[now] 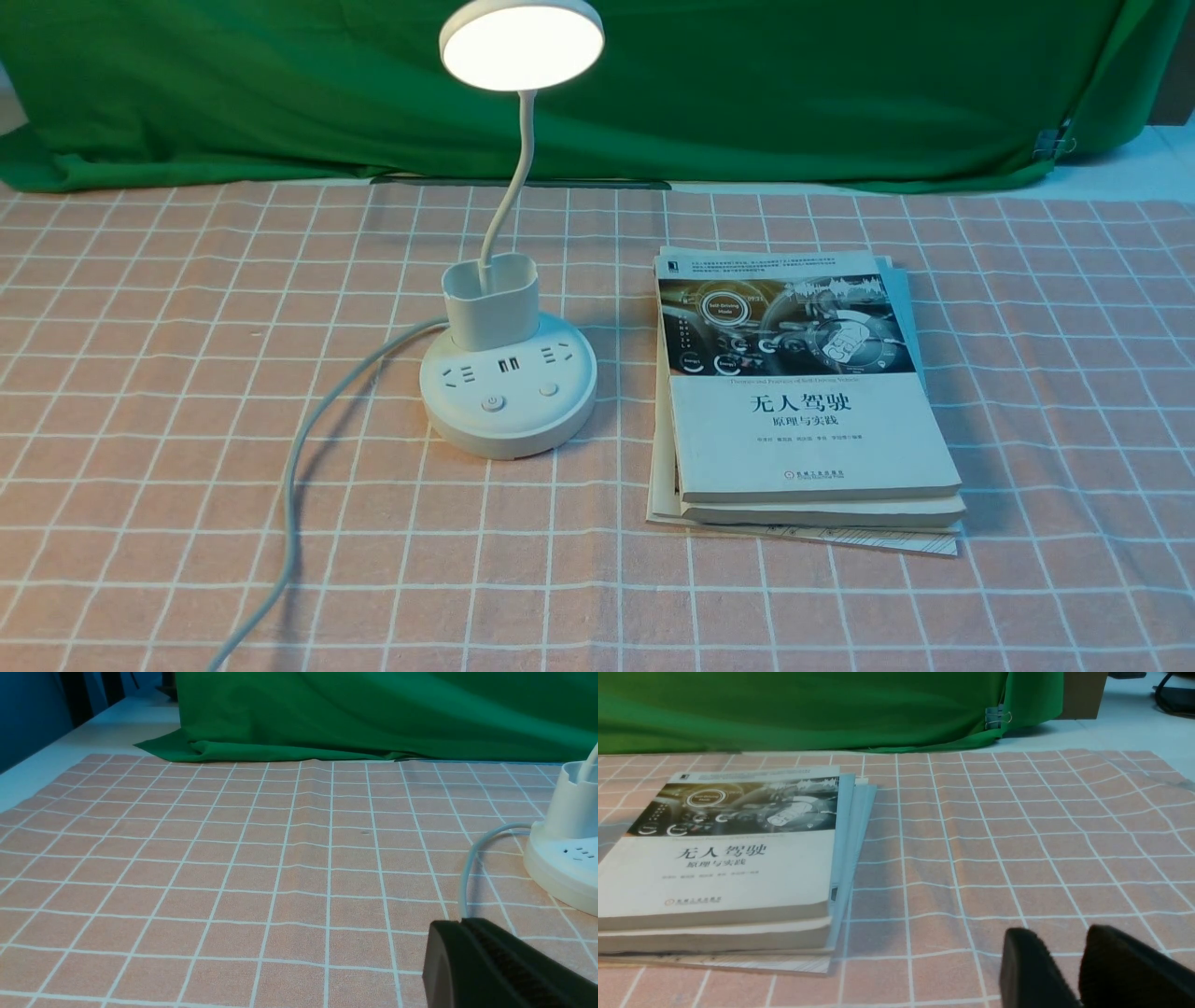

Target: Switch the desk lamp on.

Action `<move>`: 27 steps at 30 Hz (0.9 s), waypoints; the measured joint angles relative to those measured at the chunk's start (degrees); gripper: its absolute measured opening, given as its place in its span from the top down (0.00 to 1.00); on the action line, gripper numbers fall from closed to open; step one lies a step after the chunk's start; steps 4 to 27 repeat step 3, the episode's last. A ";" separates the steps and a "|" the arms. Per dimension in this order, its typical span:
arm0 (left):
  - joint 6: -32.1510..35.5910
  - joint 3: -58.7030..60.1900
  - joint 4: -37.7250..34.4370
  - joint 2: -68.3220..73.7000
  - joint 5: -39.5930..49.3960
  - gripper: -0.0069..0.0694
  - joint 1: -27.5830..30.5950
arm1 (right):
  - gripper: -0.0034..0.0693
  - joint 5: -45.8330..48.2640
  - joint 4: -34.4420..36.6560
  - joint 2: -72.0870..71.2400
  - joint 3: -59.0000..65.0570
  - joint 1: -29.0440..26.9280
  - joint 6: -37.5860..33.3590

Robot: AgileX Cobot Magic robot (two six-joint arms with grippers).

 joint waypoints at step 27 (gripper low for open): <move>0.00 0.00 0.00 0.00 0.00 0.88 0.00 | 0.62 0.00 0.00 0.00 0.00 0.00 0.00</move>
